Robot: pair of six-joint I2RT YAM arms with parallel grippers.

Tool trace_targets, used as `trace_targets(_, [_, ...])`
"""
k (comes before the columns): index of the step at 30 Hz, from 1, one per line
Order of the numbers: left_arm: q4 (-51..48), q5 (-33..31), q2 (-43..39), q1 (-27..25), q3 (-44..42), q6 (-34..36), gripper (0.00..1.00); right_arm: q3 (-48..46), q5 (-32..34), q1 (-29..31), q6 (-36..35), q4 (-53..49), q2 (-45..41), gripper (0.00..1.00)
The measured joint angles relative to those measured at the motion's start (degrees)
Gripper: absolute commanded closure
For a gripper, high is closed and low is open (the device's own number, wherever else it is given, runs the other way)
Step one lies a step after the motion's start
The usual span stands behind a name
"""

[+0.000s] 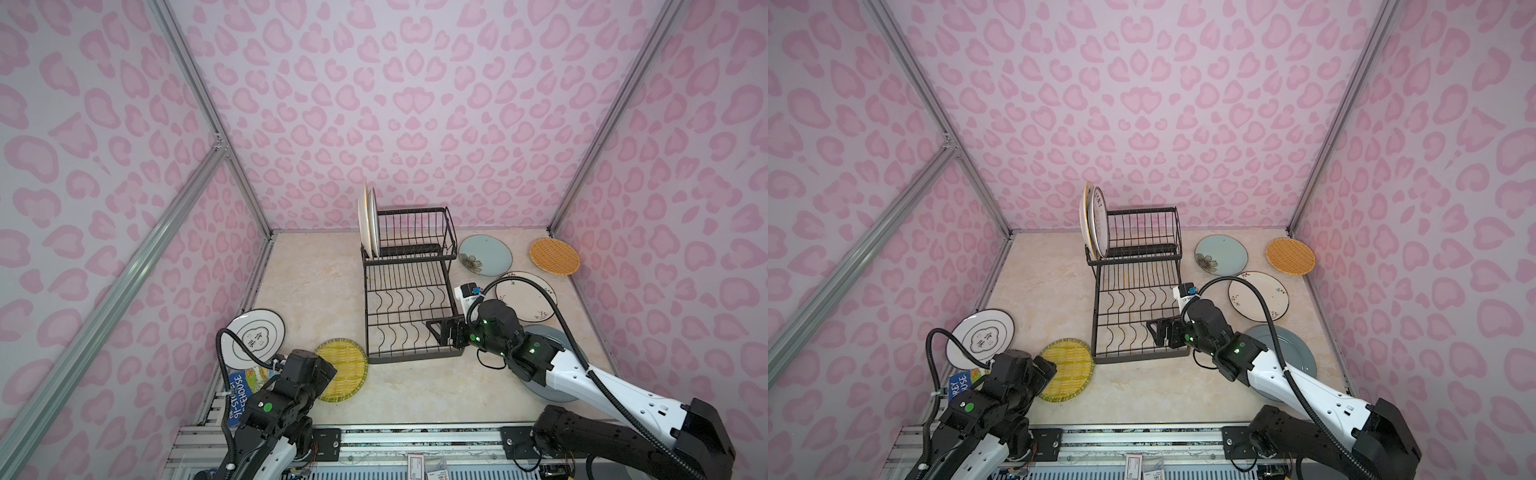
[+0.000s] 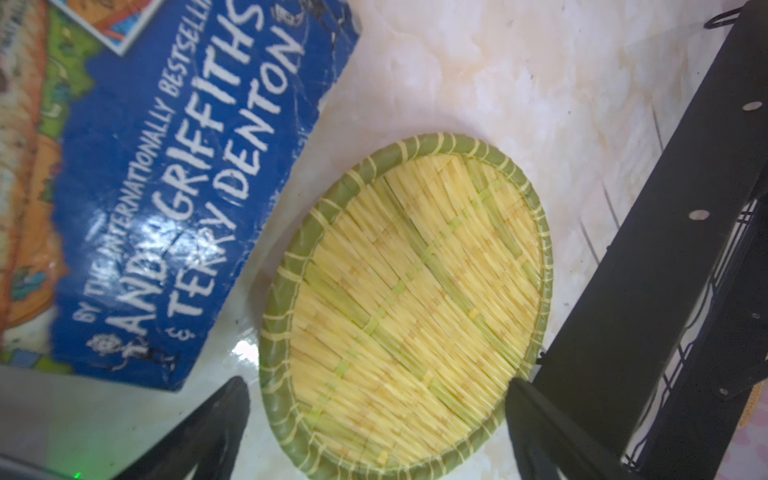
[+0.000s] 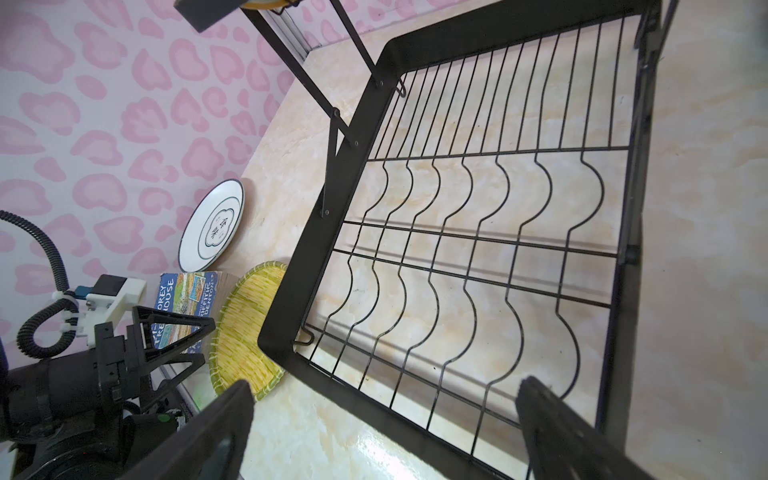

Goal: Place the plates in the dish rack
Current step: 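Grasp the yellow straw mat rim with the left gripper and drag it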

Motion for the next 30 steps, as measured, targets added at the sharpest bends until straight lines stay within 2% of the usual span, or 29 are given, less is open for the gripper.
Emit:
trace_targets(12, [0.94, 0.63, 3.43, 0.00, -2.99, -0.79, 0.00, -0.26, -0.83, 0.00, 0.24, 1.07, 0.00, 0.02])
trace_targets(15, [3.91, 1.31, 4.42, 0.00, -4.07, -0.74, 0.04, -0.24, -0.87, 0.00, 0.24, 1.05, 0.00, 0.02])
trace_targets(27, [12.85, 2.47, 4.50, 0.00, -7.17, -1.40, 0.31, 0.07, -1.25, 0.02, 0.02, 0.63, -1.49, 0.03])
trace_targets(30, [13.03, 2.64, 3.52, 0.00, -7.67, -1.95, 0.42, -0.66, -1.25, 0.02, 0.04, 1.05, -2.47, 0.03])
